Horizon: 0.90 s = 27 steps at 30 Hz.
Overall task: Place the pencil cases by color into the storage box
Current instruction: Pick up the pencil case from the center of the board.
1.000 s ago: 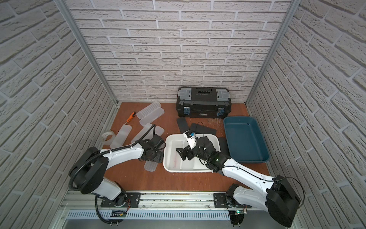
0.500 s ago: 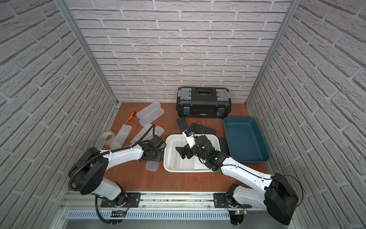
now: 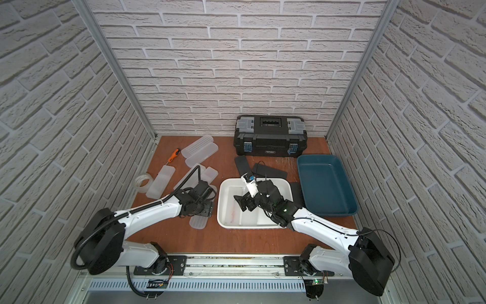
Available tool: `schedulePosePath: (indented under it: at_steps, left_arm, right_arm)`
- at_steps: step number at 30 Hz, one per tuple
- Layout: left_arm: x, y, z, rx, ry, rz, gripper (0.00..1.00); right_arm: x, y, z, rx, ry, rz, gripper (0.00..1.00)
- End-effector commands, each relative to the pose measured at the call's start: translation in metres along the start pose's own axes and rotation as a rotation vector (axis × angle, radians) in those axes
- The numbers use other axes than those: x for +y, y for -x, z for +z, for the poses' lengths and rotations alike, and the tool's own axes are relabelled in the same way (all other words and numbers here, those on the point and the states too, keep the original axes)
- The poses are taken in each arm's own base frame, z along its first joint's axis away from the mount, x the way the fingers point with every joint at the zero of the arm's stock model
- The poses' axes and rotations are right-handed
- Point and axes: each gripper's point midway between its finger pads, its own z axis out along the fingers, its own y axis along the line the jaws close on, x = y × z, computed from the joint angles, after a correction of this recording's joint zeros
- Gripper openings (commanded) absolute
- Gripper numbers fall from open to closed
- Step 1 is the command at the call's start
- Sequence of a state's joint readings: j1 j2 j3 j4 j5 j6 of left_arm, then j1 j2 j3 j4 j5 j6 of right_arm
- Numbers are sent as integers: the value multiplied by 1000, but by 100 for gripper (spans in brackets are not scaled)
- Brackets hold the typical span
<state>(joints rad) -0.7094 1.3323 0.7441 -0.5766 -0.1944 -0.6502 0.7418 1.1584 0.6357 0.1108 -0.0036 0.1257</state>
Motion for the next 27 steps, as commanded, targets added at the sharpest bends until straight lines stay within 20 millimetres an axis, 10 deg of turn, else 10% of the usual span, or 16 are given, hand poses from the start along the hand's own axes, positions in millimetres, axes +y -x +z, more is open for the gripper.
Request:
schedulePosePath:
  at_steps: [1,17,27]
  left_arm:
    - [9,-11,-16,14,17,-1,52]
    - [-9,33,-71,-80,-44,-18,54]
    - [-61,66,-73,-91,-116,25,54]
  right_arm:
    - [2,11,-1,-31,-1,-11,94]
    - [-10,21,-15,-71,-70,8,94]
    - [-57,47,-80,-233,-346,108,94]
